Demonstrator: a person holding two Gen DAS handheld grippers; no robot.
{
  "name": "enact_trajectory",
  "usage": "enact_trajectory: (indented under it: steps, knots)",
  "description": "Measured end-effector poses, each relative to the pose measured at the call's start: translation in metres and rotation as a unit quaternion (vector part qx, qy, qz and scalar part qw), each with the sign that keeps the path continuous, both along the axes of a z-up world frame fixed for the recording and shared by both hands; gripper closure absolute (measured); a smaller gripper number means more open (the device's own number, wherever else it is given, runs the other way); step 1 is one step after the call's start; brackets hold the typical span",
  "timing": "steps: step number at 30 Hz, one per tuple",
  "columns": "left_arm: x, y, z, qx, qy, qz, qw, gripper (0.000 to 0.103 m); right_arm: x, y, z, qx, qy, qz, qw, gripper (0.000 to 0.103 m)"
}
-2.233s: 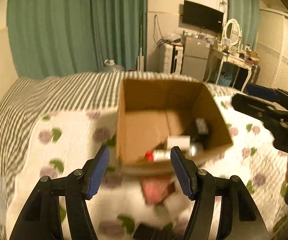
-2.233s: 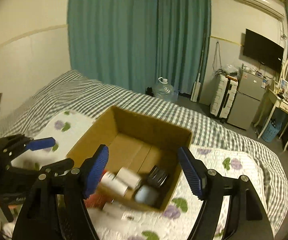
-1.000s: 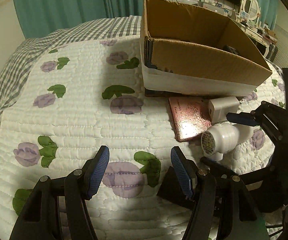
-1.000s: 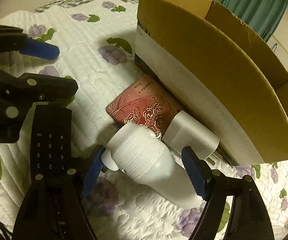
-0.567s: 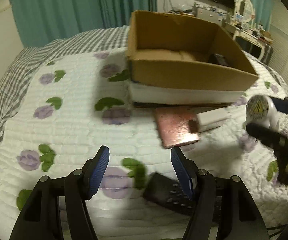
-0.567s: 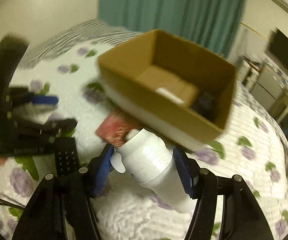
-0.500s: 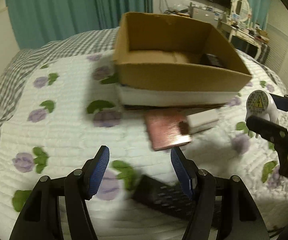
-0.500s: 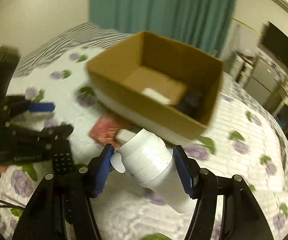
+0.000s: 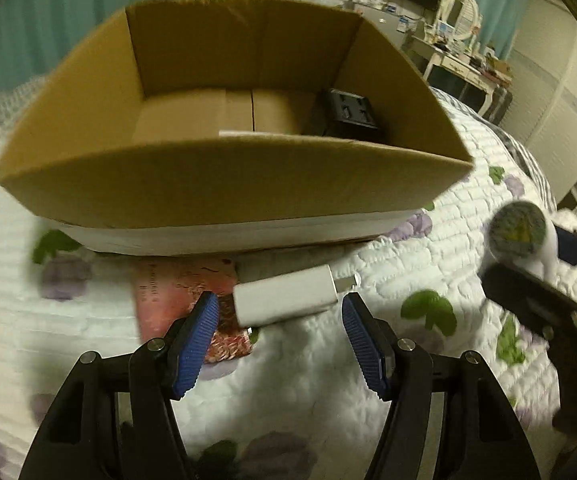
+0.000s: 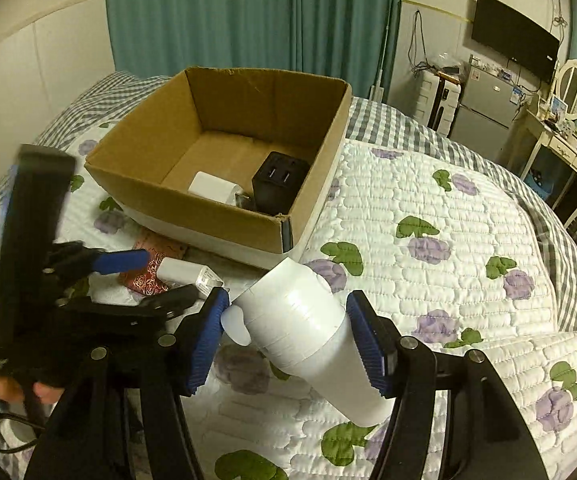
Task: Organize rigid objects
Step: 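Grasp the white hair dryer with the right tool, then grasp the white cylindrical item with the left tool while the right tool holds the dryer, then lower both items into the box and open both tools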
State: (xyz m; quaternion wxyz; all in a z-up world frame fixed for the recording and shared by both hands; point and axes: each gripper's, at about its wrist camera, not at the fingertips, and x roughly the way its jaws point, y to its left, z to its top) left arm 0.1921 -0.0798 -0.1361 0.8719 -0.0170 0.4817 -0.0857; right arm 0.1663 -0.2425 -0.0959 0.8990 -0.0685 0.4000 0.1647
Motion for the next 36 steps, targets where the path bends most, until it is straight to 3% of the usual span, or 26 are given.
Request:
enact_trajectory:
  steps: [4,11,17,23,28,32,36]
  knots:
    - [0.010,0.000,-0.008,-0.023,0.014,0.004,0.9996,0.039,0.003,-0.001,-0.004,0.000,0.004,-0.004,1.000,0.042]
    - [0.006,0.000,-0.004,-0.028,0.005,-0.006,0.9996,0.048,0.002,0.002,-0.002,0.000,0.002,-0.001,1.000,0.042]
    - [-0.011,-0.005,0.007,-0.006,-0.016,-0.022,0.9996,0.048,-0.001,0.004,0.003,-0.002,-0.005,-0.003,1.000,0.042]
    - [-0.033,0.002,0.037,-0.008,-0.050,-0.027,0.9984,0.048,-0.010,0.006,0.022,0.002,-0.030,0.001,1.000,0.042]
    - [-0.053,0.011,0.081,-0.024,-0.093,-0.029,0.9949,0.048,-0.014,0.007,0.049,0.017,-0.047,0.002,0.999,0.042]
    - [-0.046,0.029,0.118,-0.032,-0.127,-0.024,0.9911,0.048,-0.014,0.014,0.082,0.021,-0.077,0.017,0.997,0.042]
    - [-0.023,0.041,0.145,-0.012,-0.156,-0.020,0.9875,0.048,0.004,0.027,0.118,0.008,-0.113,0.031,0.993,0.042]
